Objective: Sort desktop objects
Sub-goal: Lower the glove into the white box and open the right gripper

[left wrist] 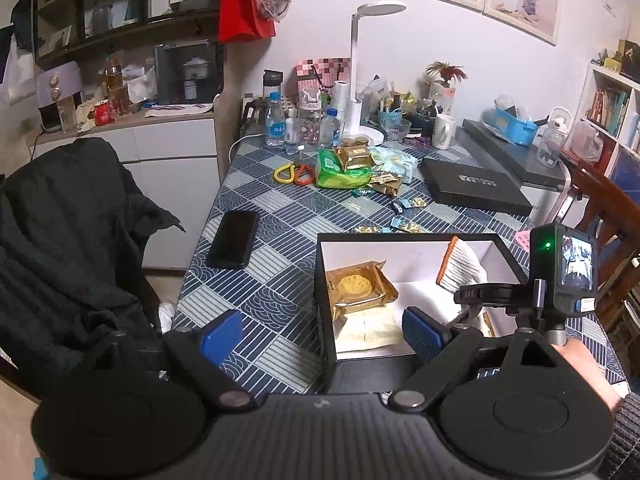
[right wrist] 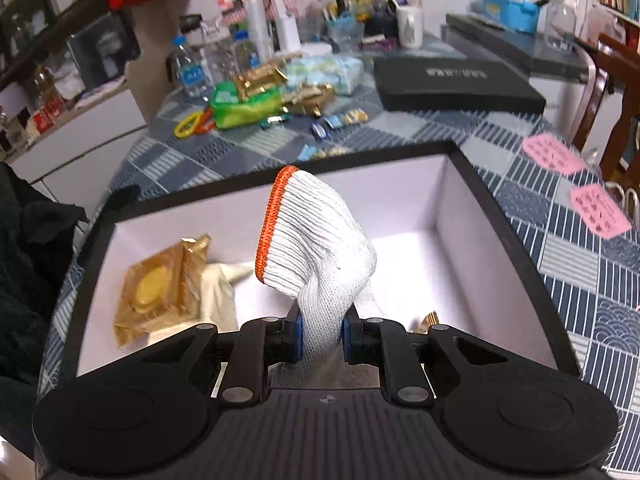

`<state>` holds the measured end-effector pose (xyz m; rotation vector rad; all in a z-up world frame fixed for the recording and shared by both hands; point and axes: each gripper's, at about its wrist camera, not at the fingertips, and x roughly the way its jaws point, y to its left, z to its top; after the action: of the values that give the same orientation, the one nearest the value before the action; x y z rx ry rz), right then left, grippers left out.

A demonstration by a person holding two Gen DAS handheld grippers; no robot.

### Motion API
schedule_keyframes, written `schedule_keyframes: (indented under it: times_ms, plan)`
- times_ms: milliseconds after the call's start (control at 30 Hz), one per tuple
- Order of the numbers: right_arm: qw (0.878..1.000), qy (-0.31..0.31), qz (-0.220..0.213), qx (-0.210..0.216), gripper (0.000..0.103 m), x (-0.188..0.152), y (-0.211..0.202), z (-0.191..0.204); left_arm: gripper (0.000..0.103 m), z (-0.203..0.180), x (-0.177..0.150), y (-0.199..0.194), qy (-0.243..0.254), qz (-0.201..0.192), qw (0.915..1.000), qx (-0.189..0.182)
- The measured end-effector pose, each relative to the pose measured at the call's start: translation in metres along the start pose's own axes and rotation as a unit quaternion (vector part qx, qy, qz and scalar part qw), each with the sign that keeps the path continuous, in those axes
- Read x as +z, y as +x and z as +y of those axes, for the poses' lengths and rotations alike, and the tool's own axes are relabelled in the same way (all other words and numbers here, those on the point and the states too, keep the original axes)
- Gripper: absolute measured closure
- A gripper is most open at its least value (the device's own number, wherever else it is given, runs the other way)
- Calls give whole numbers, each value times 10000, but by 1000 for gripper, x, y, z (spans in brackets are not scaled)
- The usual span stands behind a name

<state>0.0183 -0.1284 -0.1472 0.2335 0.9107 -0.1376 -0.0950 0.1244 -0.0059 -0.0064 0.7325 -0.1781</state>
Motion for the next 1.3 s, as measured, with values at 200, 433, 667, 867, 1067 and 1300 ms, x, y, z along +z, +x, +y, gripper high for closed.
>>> schedule_keyframes:
  times_ms: [200, 433, 667, 867, 1067, 1300]
  plan:
    - [9992, 198, 344, 11, 85, 2, 21, -7, 0, 0, -1, 4, 15, 72, 10000, 38]
    - [9976, 388, 571, 97, 65, 3, 32, -12, 0, 0, -2, 7, 49, 128, 9999, 69]
    - [9963, 592, 586, 188, 51, 4, 31, -17, 0, -3, -2, 8, 99, 152, 9998, 67]
    - [9966, 727, 219, 305, 37, 11, 7, -21, 0, -7, -2, 10, 153, 199, 9997, 51]
    - [9981, 494, -334, 183, 16, 18, -34, -18, 0, -14, 3, 12, 299, 158, 9994, 50]
    - [9946, 210, -992, -201, 0, 16, -79, -10, 0, -28, 17, 22, 541, 68, 9985, -42]
